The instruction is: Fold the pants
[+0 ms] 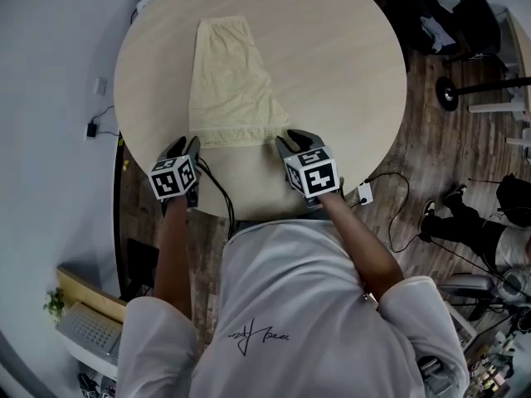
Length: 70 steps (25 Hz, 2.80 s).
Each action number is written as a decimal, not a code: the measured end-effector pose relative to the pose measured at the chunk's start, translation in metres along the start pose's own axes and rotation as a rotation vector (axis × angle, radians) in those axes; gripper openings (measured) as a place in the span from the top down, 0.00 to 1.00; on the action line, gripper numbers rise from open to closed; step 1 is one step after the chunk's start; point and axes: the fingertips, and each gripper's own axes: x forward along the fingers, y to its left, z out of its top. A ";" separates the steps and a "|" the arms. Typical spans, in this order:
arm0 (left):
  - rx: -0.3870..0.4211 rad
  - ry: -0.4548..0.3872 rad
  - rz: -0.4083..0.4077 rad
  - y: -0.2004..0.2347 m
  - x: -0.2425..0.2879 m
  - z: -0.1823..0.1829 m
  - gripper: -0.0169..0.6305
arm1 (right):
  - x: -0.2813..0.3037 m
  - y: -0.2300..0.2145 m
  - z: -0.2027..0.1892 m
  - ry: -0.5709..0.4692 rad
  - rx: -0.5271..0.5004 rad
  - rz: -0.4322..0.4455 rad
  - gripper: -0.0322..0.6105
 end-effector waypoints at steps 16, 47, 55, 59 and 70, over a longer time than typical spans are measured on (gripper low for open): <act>-0.137 0.074 0.165 0.002 0.023 -0.024 0.68 | 0.048 -0.041 -0.018 0.074 0.158 -0.057 0.75; -0.216 0.074 0.125 -0.020 0.017 -0.023 0.84 | 0.045 -0.040 -0.025 0.133 0.210 0.000 0.86; -0.246 0.043 0.062 -0.026 0.003 -0.014 0.84 | 0.025 -0.039 -0.015 0.121 0.237 0.050 0.86; -0.255 0.048 0.050 -0.025 0.001 -0.020 0.84 | 0.020 -0.037 -0.022 0.133 0.233 0.067 0.86; -0.319 -0.036 -0.040 -0.038 -0.024 0.006 0.84 | -0.010 -0.032 -0.006 0.092 0.285 0.142 0.86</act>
